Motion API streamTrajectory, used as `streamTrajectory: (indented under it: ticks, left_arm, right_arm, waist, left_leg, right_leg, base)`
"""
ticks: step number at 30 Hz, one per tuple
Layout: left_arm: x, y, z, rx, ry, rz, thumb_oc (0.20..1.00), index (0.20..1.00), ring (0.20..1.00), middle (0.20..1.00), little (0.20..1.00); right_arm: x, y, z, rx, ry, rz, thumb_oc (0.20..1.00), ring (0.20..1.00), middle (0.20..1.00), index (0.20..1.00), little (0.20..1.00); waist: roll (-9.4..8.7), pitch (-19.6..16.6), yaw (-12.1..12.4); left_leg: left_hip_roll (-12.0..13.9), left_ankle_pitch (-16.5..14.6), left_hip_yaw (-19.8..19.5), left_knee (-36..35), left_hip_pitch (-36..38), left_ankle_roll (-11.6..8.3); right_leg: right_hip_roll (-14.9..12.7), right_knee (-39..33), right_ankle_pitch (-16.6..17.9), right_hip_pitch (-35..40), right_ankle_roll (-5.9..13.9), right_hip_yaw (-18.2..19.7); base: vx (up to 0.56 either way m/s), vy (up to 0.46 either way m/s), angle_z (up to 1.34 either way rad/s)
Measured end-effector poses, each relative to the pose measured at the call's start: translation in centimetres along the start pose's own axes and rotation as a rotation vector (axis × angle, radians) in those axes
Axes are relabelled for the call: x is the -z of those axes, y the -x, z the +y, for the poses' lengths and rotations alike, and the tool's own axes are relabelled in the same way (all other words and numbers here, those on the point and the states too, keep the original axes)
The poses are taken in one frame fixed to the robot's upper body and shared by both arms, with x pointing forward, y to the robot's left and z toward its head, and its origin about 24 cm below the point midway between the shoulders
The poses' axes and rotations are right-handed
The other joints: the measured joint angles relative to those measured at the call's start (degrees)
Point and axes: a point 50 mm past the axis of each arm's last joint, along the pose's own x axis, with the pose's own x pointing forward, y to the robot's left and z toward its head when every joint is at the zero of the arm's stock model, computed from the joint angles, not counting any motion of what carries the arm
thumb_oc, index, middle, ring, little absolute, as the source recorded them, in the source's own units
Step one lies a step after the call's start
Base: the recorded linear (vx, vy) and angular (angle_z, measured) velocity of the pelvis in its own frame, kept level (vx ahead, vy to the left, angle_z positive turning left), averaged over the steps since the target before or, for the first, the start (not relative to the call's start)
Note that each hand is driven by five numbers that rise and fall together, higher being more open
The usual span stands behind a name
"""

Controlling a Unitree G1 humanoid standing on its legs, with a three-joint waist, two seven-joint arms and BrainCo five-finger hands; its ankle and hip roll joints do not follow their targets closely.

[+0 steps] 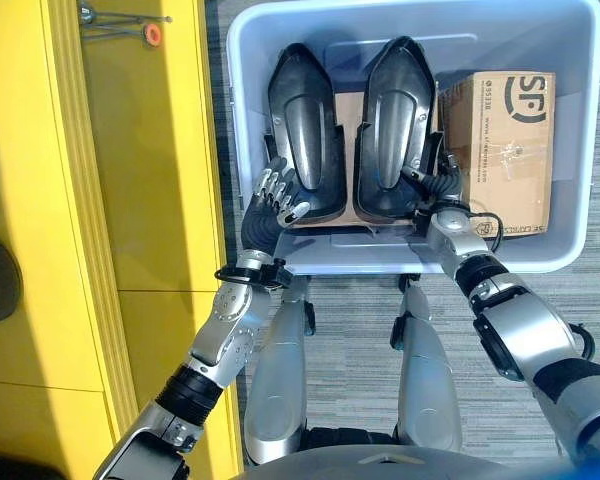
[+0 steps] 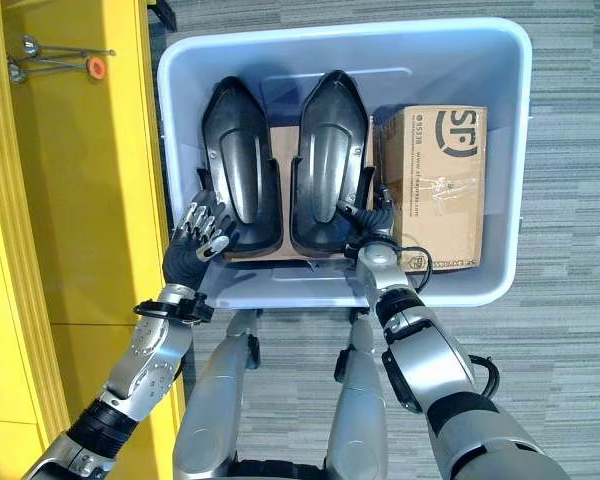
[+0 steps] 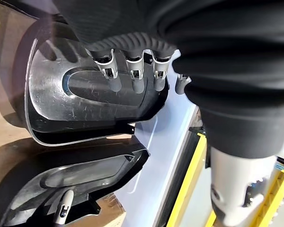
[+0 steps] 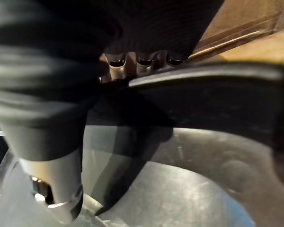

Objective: Move parts from the plastic box to the shelf.

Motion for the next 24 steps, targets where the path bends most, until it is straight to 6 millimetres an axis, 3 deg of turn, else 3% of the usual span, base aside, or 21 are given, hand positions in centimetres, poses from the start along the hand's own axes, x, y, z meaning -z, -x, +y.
streamTrajectory:
  ticks: [2,3,4,5,24]
  left_arm:
    - [-0.04,-0.05,-0.06,0.006,-0.004,0.0,1.0,1.0,1.0,1.0,1.0]
    - [-0.06,-0.07,-0.06,0.007,-0.004,-0.001,1.0,1.0,1.0,1.0,1.0]
    - [-0.09,-0.11,-0.09,0.008,-0.004,-0.003,1.0,1.0,1.0,1.0,1.0]
    - [-0.1,-0.14,-0.1,0.008,-0.005,-0.003,1.0,1.0,1.0,1.0,1.0]
    - [0.0,-0.27,0.02,0.0,0.012,0.004,1.0,1.0,1.0,1.0,1.0]
  right_arm:
    - [0.03,-0.05,-0.16,0.016,0.0,0.004,0.956,0.956,0.956,0.956,0.956]
    - [0.0,-0.1,-0.22,0.021,0.004,0.006,0.636,0.636,0.636,0.636,0.636]
    - [-0.15,-0.18,-0.28,0.027,0.005,0.005,0.373,0.373,0.373,0.373,0.373]
    - [-0.35,-0.24,-0.26,0.029,0.007,0.001,0.2,0.2,0.2,0.2,0.2]
    - [0.18,0.09,-0.45,0.052,0.008,-0.013,0.2,0.2,0.2,0.2,0.2]
  waist:
    - [0.01,0.0,0.07]
    - [0.02,0.0,0.02]
    - [0.02,0.0,0.02]
    - [0.02,0.0,0.02]
    - [0.15,0.03,0.09]
  left_leg:
    - [-0.15,0.0,-0.24,0.49,-0.39,0.03]
    - [-0.17,0.0,-0.46,0.76,-0.72,0.03]
    - [-0.16,0.0,-0.79,0.9,-1.09,0.03]
    - [-0.16,0.01,-1.08,1.2,-1.67,0.03]
    - [-0.2,0.08,-1.17,2.82,-1.06,0.15]
  right_leg:
    - [-0.15,0.12,0.0,-0.02,0.01,-0.19]
    - [-0.16,0.13,0.01,-0.08,0.02,-0.44]
    - [-0.13,0.25,0.01,-0.33,0.02,-0.66]
    - [-0.1,0.48,0.02,-0.77,0.0,-0.76]
    - [-0.25,2.1,0.24,-0.21,-0.1,-0.49]
  base:
    - [0.01,0.021,0.06]
    - [0.0,0.026,0.08]
    - [0.0,0.029,0.09]
    - [0.01,0.043,0.07]
    - [0.0,0.004,0.0]
